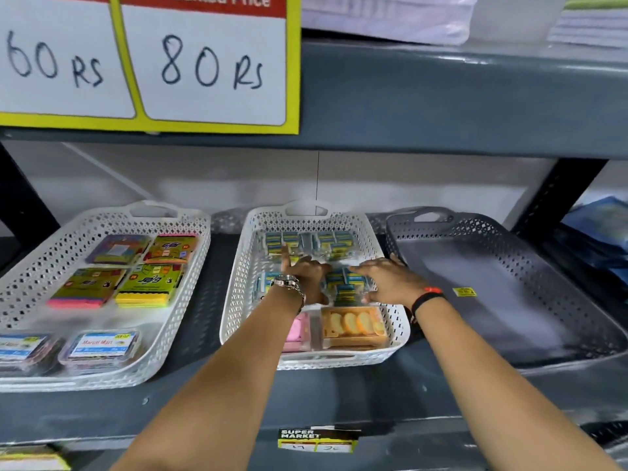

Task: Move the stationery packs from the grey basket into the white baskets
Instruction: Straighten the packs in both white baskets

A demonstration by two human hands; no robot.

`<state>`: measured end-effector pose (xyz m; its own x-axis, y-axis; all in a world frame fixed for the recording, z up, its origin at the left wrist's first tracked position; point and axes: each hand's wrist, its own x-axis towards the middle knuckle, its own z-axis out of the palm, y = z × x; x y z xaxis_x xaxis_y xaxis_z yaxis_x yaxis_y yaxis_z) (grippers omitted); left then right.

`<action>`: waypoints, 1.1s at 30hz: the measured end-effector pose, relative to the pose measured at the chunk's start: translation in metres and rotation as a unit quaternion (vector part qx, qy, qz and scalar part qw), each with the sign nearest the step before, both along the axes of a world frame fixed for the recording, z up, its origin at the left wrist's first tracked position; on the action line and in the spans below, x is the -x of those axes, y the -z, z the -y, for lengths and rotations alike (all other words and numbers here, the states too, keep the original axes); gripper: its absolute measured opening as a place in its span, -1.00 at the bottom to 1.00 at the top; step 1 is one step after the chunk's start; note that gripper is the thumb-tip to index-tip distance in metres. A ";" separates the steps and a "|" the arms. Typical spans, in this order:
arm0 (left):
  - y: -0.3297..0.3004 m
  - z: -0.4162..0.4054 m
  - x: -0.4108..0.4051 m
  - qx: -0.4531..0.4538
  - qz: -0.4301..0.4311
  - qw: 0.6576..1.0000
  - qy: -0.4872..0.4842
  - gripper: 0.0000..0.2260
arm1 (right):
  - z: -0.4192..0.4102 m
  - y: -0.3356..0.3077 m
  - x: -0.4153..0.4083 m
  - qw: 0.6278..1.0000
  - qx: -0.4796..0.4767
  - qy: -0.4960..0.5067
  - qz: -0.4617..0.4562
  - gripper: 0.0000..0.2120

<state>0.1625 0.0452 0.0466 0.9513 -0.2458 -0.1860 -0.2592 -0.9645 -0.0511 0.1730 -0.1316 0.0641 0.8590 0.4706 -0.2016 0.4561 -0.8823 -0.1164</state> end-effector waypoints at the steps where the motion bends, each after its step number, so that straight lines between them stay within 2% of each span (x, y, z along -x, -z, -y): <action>1: 0.000 0.000 0.000 -0.007 -0.001 1.000 0.000 -0.35 | 0.001 0.000 0.000 1.000 -0.003 -0.002 0.000 -0.32; 13: -0.008 0.000 0.006 -0.020 -0.017 1.000 0.000 -0.39 | 0.003 -0.004 -0.002 1.000 -0.023 -0.006 -0.006 -0.29; 15: -0.014 -0.002 0.009 0.006 -0.006 1.000 0.006 -0.46 | 0.006 -0.008 0.000 0.998 -0.056 0.004 -0.012 -0.33; 18: -0.027 -0.007 0.016 0.100 -0.004 0.995 0.019 -0.61 | 0.013 -0.017 0.007 0.994 -0.105 0.016 -0.013 -0.49; 21: -0.035 -0.007 0.027 0.174 -0.068 0.981 0.060 -0.65 | 0.021 -0.023 0.020 0.992 -0.119 0.010 -0.049 -0.64; 24: -0.035 -0.003 0.038 0.109 -0.125 0.982 0.093 -0.53 | 0.021 -0.023 0.036 0.991 -0.062 0.013 -0.119 -0.44; 27: -0.032 0.003 0.043 0.030 -0.133 0.985 0.106 -0.41 | 0.014 -0.021 0.044 0.991 0.002 0.011 -0.131 -0.31; 33: -0.029 0.006 0.048 0.020 -0.124 0.987 0.102 -0.40 | 0.001 -0.012 0.050 0.991 0.059 -0.012 -0.117 -0.54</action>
